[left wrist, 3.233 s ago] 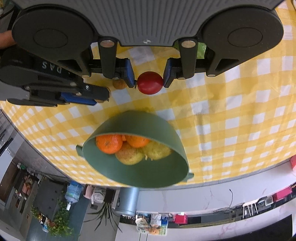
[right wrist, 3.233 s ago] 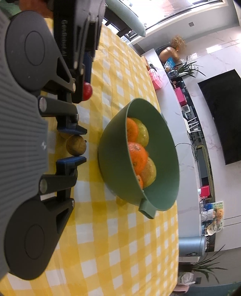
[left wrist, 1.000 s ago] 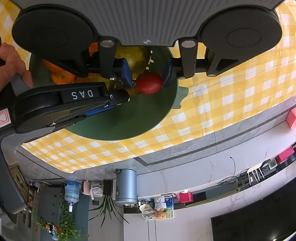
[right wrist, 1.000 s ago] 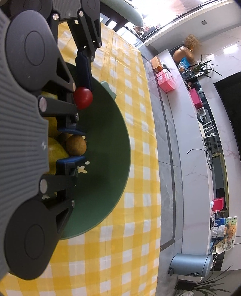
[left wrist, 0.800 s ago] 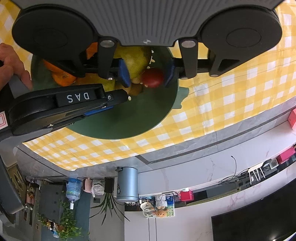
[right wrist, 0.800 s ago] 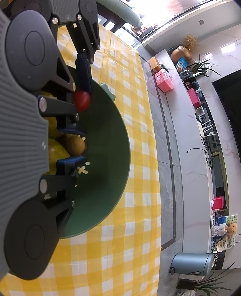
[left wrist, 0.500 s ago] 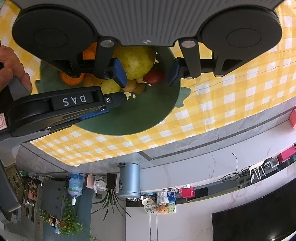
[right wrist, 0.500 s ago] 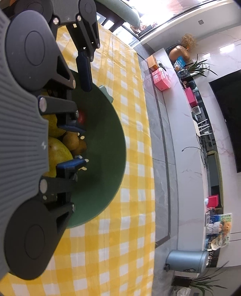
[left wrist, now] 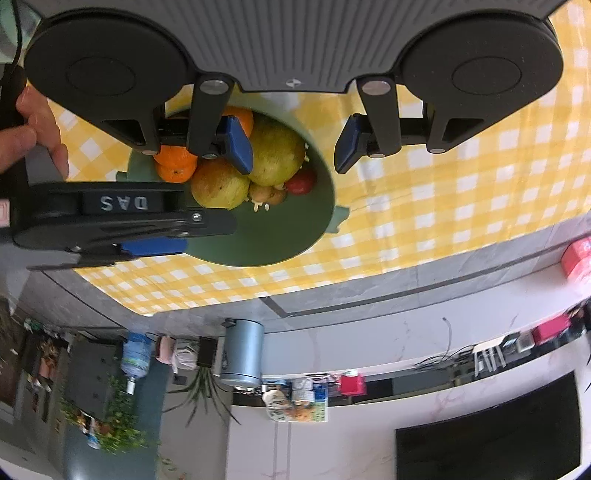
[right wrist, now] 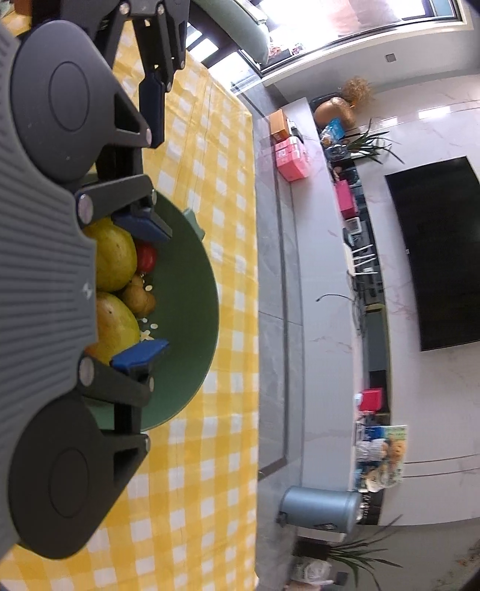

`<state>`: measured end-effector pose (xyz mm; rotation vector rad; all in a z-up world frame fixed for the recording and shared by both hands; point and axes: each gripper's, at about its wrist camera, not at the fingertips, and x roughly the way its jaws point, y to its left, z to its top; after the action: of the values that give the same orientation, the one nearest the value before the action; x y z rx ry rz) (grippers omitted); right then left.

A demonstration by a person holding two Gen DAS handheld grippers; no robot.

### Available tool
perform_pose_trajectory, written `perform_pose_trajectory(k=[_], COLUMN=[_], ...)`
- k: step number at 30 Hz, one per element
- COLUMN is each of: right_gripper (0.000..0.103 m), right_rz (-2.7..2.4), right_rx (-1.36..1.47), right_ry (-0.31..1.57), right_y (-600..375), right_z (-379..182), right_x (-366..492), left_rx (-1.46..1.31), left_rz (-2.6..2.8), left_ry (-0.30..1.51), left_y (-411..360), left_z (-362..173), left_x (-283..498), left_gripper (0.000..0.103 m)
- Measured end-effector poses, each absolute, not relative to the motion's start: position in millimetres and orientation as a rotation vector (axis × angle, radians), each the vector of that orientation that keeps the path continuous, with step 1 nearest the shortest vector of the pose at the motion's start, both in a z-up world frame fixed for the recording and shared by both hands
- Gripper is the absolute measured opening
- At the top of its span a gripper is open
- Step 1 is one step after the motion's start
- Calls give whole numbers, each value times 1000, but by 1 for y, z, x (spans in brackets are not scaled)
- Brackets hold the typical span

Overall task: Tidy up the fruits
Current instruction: 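Open both grippers to drop the tomato and longan into the colander, then grasp the green cucumber with the left gripper while the right gripper grasps a longan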

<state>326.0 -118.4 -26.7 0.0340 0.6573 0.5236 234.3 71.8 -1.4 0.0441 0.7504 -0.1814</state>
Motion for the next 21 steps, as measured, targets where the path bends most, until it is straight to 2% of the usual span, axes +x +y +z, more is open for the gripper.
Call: perform_pose_trajectory(k=[9,18,21], right_gripper=[60,60,53], right_rz=[490,451,468], right_rx=[49,86,28], right_ry=[556,546,561], right_y=[-138,-157,-152], right_z=[-25,-50,-61], right_x=[264,203,194], left_rx=[-53,-236,-283], left_rz=[-153,-9,17], left_ry=[817,998,1032], left_y=[81,90,89], left_z=[1,-30,-38], left_x=[195,175,170], left_gripper=[60,60,61])
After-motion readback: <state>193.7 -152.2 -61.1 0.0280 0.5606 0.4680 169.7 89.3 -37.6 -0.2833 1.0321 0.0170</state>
